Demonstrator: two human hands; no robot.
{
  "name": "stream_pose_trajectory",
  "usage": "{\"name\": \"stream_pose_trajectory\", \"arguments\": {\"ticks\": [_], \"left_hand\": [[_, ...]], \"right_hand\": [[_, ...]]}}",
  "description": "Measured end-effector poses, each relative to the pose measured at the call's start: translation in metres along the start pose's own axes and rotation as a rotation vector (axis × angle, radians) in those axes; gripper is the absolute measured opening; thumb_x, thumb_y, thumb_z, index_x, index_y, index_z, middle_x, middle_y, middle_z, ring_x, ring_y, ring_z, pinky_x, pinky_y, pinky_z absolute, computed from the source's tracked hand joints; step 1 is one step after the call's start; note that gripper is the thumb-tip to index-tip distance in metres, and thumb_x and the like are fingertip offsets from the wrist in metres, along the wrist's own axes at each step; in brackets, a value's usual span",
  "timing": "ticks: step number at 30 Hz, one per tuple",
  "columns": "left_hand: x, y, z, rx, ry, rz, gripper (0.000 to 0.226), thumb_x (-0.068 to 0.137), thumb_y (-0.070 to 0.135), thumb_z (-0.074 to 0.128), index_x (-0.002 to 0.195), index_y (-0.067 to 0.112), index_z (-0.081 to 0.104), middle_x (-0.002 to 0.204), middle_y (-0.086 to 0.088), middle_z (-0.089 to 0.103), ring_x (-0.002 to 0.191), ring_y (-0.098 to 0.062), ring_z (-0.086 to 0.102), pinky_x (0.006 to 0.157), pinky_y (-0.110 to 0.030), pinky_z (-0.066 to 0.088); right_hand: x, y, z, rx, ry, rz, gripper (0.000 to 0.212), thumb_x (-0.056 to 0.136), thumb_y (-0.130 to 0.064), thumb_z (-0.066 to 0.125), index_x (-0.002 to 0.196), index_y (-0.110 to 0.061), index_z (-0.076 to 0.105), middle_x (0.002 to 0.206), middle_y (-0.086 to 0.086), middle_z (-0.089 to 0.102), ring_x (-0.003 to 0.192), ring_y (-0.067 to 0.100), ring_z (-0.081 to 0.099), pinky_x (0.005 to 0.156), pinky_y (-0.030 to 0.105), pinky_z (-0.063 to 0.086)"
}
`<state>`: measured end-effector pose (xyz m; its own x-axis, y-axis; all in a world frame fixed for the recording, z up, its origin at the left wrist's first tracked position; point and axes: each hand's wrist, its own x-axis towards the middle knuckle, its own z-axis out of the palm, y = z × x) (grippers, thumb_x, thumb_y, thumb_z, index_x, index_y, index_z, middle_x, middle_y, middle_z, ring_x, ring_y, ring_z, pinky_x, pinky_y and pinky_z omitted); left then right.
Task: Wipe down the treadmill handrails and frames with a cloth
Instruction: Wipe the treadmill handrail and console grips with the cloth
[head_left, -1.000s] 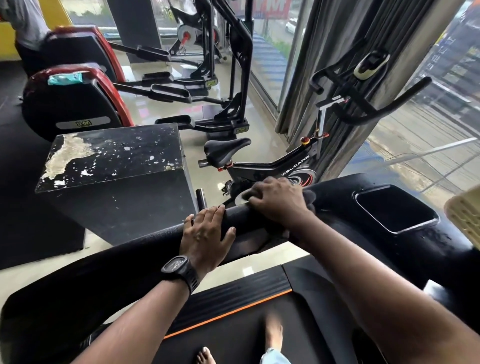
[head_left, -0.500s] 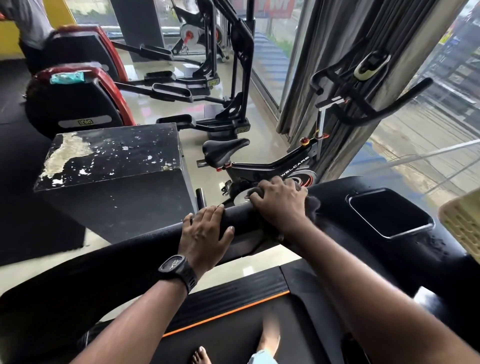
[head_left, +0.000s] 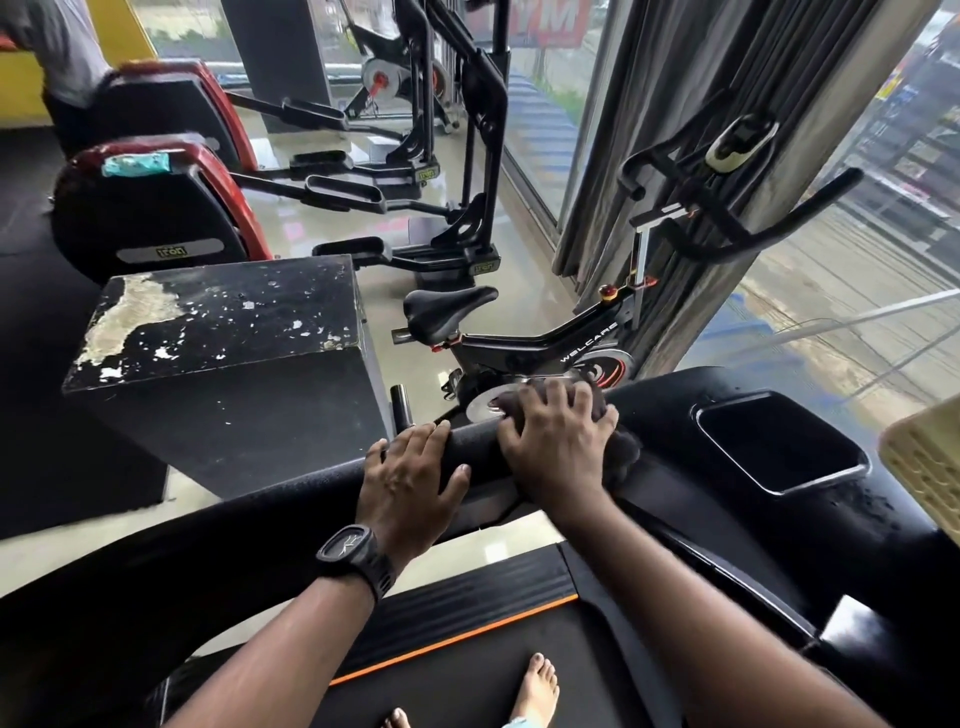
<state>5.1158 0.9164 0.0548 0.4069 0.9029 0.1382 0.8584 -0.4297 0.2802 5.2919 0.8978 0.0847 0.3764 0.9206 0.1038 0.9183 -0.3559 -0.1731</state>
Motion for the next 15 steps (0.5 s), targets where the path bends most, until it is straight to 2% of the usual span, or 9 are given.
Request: {"name": "stream_pose_trajectory", "arguments": {"ticks": [2,5,6,8,10,11,13,15], "left_hand": [[0.001,0.0,0.001,-0.003,-0.004,0.002,0.064,0.087,0.057,0.036,0.135,0.019,0.055,0.133,0.001,0.06,0.124,-0.02,0.055,0.104,-0.05,0.04],[0.003,0.001,0.002,0.004,-0.011,0.022,0.064,0.088,0.057,0.036,0.135,0.018,0.054,0.133,0.001,0.06,0.124,-0.02,0.055,0.102,-0.048,0.041],[0.004,0.003,0.001,0.007,-0.019,0.039,0.064,0.089,0.057,0.036,0.136,0.018,0.053,0.134,0.001,0.059,0.124,-0.02,0.055,0.102,-0.047,0.041],[0.007,0.006,0.001,0.007,-0.037,0.07,0.065,0.089,0.057,0.034,0.137,0.017,0.051,0.135,0.0,0.059,0.124,-0.021,0.054,0.103,-0.047,0.041],[0.008,0.009,0.001,0.0,-0.041,0.077,0.066,0.089,0.058,0.034,0.138,0.017,0.051,0.136,-0.001,0.059,0.124,-0.021,0.054,0.104,-0.046,0.041],[0.009,0.01,0.001,-0.003,-0.041,0.075,0.066,0.089,0.058,0.034,0.138,0.017,0.05,0.136,0.0,0.059,0.124,-0.02,0.054,0.104,-0.046,0.041],[0.009,0.01,0.002,-0.006,-0.034,0.067,0.066,0.088,0.058,0.034,0.138,0.018,0.051,0.136,0.0,0.059,0.124,-0.02,0.054,0.103,-0.046,0.041],[0.009,0.011,0.002,-0.011,-0.029,0.062,0.066,0.088,0.057,0.035,0.137,0.018,0.052,0.135,0.0,0.059,0.124,-0.021,0.055,0.102,-0.046,0.041]], "right_hand": [[-0.016,-0.005,0.006,0.014,0.055,-0.124,0.037,0.084,-0.052,0.052,0.112,-0.033,0.066,0.126,-0.002,0.056,0.128,0.033,0.043,0.105,0.069,0.029],[0.014,0.006,-0.004,0.012,-0.09,-0.307,0.042,0.086,-0.058,0.048,0.114,-0.034,0.066,0.123,-0.006,0.061,0.122,0.028,0.05,0.102,0.06,0.034],[0.028,0.009,-0.01,-0.006,-0.16,-0.29,0.044,0.086,-0.061,0.046,0.116,-0.034,0.066,0.123,-0.005,0.062,0.12,0.028,0.053,0.101,0.058,0.035],[0.045,0.016,-0.019,-0.039,-0.23,-0.121,0.046,0.088,-0.061,0.043,0.119,-0.033,0.065,0.125,-0.001,0.061,0.119,0.033,0.053,0.102,0.061,0.034],[0.039,0.019,-0.019,-0.044,-0.204,0.073,0.046,0.091,-0.056,0.045,0.121,-0.028,0.064,0.128,0.005,0.057,0.124,0.038,0.047,0.106,0.069,0.028],[0.027,0.016,-0.017,-0.045,-0.161,0.102,0.043,0.091,-0.054,0.046,0.12,-0.027,0.064,0.129,0.006,0.056,0.127,0.039,0.044,0.107,0.071,0.026],[0.0,0.007,-0.007,-0.028,-0.026,0.023,0.039,0.088,-0.051,0.05,0.115,-0.03,0.067,0.128,0.005,0.056,0.129,0.039,0.042,0.106,0.073,0.026],[-0.01,0.003,-0.001,-0.022,-0.001,-0.118,0.041,0.084,-0.054,0.048,0.114,-0.032,0.068,0.127,0.002,0.058,0.127,0.037,0.044,0.106,0.069,0.027]]}}
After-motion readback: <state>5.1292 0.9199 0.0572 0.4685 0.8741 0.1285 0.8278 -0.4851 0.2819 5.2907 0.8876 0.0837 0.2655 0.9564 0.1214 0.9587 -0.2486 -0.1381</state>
